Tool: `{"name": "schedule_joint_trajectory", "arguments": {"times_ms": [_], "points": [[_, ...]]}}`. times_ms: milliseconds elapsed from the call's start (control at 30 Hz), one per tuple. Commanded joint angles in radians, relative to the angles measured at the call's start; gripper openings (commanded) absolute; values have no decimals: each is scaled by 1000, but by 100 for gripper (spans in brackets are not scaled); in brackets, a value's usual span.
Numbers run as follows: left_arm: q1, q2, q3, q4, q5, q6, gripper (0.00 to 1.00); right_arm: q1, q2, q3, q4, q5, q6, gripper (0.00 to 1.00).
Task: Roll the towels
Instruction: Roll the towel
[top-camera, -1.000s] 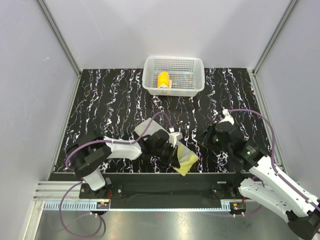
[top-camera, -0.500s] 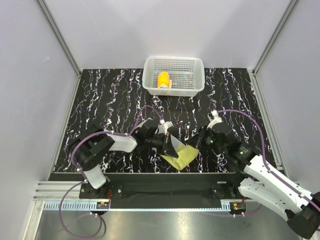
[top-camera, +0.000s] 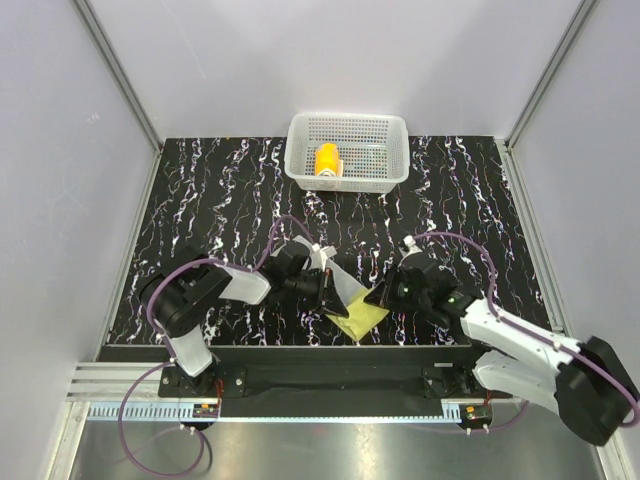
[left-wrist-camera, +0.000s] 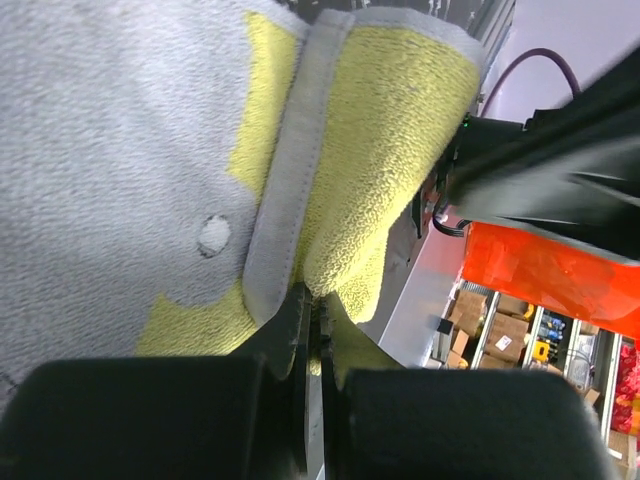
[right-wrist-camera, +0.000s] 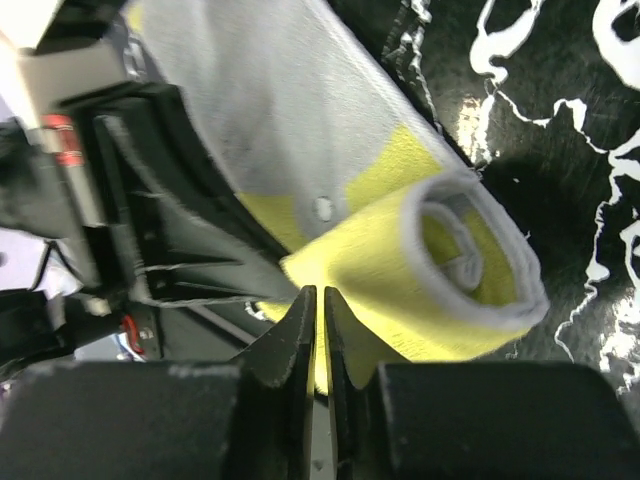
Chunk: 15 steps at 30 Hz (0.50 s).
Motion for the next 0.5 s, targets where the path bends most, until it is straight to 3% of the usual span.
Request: {"name": "schedule_joint_trajectory", "arguments": {"times_ms": [0, 133, 367, 433, 467], "points": [[15, 13, 12, -22, 3, 24, 0, -1, 91, -9, 190, -38, 13, 12], [26, 20, 33, -97, -19, 65, 4, -1, 169, -10, 249, -45, 11, 11], [31, 11, 56, -168, -72, 111, 19, -1, 276, 11, 302, -39, 4, 10], [31, -10, 70, -224, -98, 145, 33, -1, 299, 17, 319, -39, 4, 10], [31, -39, 76, -243, -114, 154, 52, -1, 324, 24, 325, -41, 4, 10]]}}
